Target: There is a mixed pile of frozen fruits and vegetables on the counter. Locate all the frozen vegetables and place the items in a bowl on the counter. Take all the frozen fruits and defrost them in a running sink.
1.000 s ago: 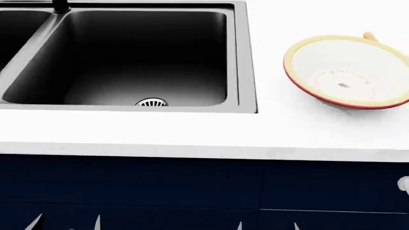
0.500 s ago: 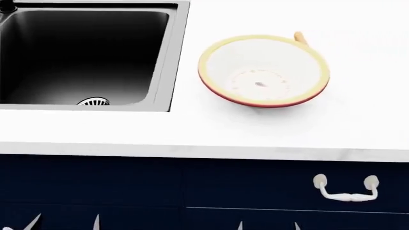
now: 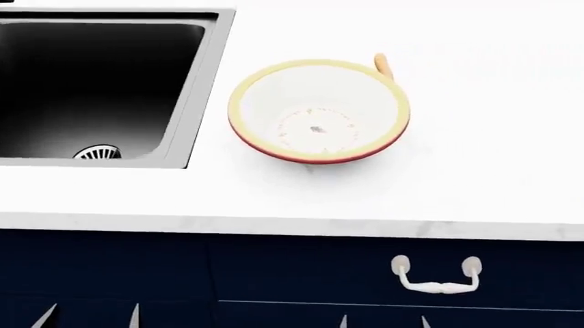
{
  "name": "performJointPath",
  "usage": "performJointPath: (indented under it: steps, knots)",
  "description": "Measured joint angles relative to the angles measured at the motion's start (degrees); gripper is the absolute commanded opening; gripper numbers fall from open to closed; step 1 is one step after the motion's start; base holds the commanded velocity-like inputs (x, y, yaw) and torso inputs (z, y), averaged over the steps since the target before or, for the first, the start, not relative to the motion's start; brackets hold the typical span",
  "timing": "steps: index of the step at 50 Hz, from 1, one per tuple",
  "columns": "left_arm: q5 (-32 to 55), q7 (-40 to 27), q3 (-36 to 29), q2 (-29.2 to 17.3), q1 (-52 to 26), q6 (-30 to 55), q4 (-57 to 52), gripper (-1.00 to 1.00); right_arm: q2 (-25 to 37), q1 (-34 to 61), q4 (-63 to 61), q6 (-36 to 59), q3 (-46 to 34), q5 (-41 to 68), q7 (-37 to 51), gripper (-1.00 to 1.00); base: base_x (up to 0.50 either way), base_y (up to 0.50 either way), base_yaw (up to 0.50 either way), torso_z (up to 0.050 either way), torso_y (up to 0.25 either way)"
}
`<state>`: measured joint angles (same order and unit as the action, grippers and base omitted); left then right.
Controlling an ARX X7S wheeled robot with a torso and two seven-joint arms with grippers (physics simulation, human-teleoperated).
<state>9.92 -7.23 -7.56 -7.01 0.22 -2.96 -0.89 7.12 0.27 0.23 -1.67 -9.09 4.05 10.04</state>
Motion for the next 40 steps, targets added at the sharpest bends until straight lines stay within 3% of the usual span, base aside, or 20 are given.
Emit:
performJointPath:
  steps: [30,40]
  knots:
    - [0.64,-0.77,-2.19,-1.72,-0.35,0.87,-0.06,1.00,1.18,0.08,-0.24,-0.06,-1.81,-0.76,2.57,1.00,0.00,0.00,0.00,0.050,0.000]
    - [3.79,-0.89,-2.70,-3.23,-1.79,9.08,-5.51,1.00,2.86,2.18,-7.37,7.71,-1.28,2.10,1.97,1.00,0.00,0.00,0.00,0.002,0.000]
